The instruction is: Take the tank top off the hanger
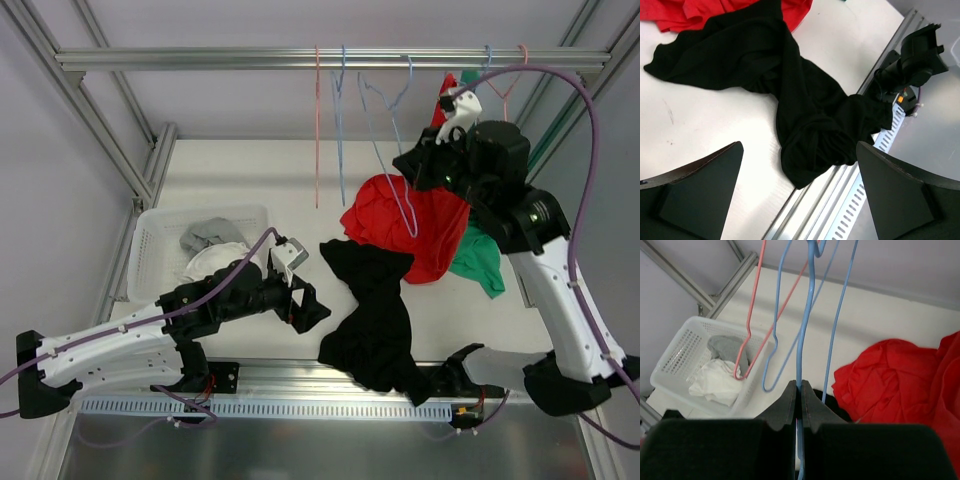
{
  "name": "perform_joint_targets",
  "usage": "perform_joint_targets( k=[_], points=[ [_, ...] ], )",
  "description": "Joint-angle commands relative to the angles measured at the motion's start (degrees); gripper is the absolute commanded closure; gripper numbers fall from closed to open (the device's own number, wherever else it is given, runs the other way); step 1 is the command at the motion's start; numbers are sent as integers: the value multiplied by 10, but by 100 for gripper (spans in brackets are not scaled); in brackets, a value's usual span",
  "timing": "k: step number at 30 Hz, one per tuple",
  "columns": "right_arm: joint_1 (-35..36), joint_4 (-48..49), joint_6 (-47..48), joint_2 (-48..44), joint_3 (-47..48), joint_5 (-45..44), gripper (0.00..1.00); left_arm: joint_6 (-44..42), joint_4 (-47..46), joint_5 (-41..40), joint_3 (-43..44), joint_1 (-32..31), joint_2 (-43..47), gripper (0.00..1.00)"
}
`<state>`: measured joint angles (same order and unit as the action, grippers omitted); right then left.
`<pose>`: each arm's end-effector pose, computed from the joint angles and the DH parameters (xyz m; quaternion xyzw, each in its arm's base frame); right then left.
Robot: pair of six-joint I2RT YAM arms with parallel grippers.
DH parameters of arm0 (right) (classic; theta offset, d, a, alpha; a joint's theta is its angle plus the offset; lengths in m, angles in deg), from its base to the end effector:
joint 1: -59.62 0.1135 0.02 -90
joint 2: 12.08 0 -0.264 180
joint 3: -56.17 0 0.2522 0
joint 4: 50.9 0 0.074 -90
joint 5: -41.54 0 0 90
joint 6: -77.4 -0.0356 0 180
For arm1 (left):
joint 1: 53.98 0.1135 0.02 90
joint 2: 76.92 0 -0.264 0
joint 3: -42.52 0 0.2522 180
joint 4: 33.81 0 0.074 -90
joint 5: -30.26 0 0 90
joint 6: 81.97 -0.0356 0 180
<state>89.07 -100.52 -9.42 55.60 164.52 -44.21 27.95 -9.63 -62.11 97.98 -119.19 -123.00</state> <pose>0.1896 0.1101 0.5050 -0.2365 0.7222 0.1750 0.6259 0.0817 -0.1734 0.3168 0.2933 0.7359 -0.4006 0.4604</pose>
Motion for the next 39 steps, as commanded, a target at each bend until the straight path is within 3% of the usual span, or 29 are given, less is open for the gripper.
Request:
perform_joint_targets(
  k=[1, 9, 12, 21, 23, 27, 28, 29, 36, 39],
  points=[
    [11, 26, 16, 64, 81, -25, 100, 1, 13, -18, -14, -1, 8, 1],
    [39, 19, 10, 215, 225, -39, 100, 22, 10, -11, -26, -1, 7, 1],
    [43, 18, 7, 249, 243, -83, 100, 26, 11, -8, -28, -2, 6, 1],
    [46, 37, -19, 227, 177, -92, 100, 31, 7, 3, -22, -1, 0, 1],
    [46, 40, -18, 212, 160, -87, 68, 32, 0, 8, -12, -2, -15, 1],
    [44, 36, 0, 122, 105, -95, 30, 29, -36, 23, 13, -3, -65, 1],
    [40, 33, 3, 98, 86, -100, 8, 28, -43, 23, 20, -3, -80, 1],
    [38, 32, 10, 73, 44, -102, 1, 28, -51, 23, 26, -4, -110, 1],
    [-19, -39, 34, -198, -126, -83, 1, -13, -59, -33, 128, -42, -302, 1],
    [-19, -87, 52, -288, -145, -54, 1, -24, -58, -41, 180, -50, -397, 1]
  ],
)
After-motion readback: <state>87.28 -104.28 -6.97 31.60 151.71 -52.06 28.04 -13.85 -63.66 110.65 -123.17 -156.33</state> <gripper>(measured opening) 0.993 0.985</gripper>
